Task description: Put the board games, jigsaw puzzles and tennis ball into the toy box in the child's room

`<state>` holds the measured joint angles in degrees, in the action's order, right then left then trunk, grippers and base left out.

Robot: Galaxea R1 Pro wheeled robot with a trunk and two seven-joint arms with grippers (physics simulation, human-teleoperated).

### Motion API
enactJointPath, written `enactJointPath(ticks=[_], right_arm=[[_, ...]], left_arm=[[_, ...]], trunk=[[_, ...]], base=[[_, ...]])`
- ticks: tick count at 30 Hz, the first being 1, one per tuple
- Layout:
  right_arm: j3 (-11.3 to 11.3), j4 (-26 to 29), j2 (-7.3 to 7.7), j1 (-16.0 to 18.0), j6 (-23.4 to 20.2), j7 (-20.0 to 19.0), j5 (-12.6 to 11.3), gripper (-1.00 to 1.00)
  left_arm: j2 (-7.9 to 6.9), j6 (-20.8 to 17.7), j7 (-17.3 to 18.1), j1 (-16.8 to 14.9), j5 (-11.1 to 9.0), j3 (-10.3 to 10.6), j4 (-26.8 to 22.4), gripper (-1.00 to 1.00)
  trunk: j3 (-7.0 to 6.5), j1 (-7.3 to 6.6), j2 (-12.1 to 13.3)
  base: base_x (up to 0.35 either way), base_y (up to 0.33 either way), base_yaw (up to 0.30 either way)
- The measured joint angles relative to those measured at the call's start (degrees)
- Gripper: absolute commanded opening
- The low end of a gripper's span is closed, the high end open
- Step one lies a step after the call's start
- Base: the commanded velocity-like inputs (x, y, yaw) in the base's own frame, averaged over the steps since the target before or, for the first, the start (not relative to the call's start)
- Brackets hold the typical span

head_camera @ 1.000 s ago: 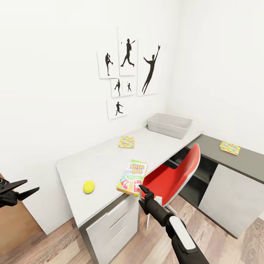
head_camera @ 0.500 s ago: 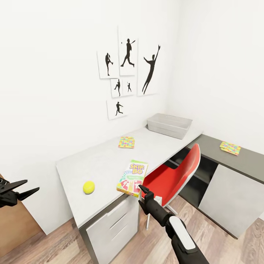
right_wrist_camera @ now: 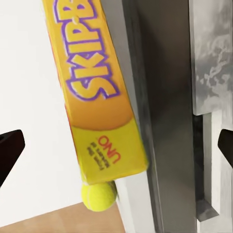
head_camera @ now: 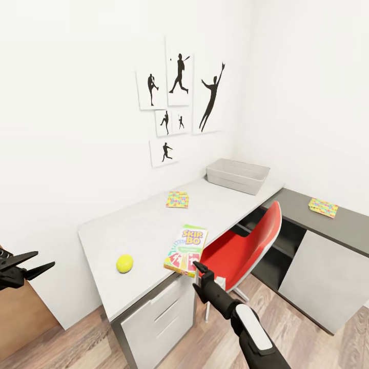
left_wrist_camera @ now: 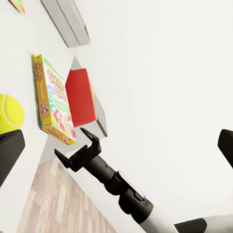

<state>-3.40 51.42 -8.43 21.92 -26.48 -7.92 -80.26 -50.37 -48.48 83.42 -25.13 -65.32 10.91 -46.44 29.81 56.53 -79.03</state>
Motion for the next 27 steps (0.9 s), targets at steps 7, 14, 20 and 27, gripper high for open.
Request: enactJointPath(ticks=[7, 14, 20, 27], right_arm=[[-0.13, -0.23, 0.00, 0.02, -0.23, 0.43, -0.01, 1.00], [-0.17, -0.25, -0.02, 0.02, -0.25, 0.51, -0.02, 1.00], [-0.23, -0.25, -0.07, 0.05, -0.25, 0.52, 0.02, 1.00], [-0.23, -0.25, -0.24, 0.04, -0.20, 0.52, 0.13, 1.00]], left_arm=[[0.00, -0.04, 0.00, 0.00, 0.06, 0.00, 0.00, 1.00], [0.00, -0.08, 0.00, 0.00, 0.08, 0.00, -0.01, 1.00], [0.00, 0.05, 0.00, 0.00, -0.04, 0.00, -0.02, 1.00], [0.00, 0.12, 0.00, 0.00, 0.01, 0.00, 0.00, 1.00]], trunk=[[0.00, 0.00, 0.00], [0.00, 0.01, 0.00], [0.00, 0.00, 0.00], [0.00, 0.00, 0.00]], base=[[-0.008, 0.001, 0.000], [-0.060, 0.069, 0.000], [-0.016, 0.041, 0.000], [-0.002, 0.005, 0.000]])
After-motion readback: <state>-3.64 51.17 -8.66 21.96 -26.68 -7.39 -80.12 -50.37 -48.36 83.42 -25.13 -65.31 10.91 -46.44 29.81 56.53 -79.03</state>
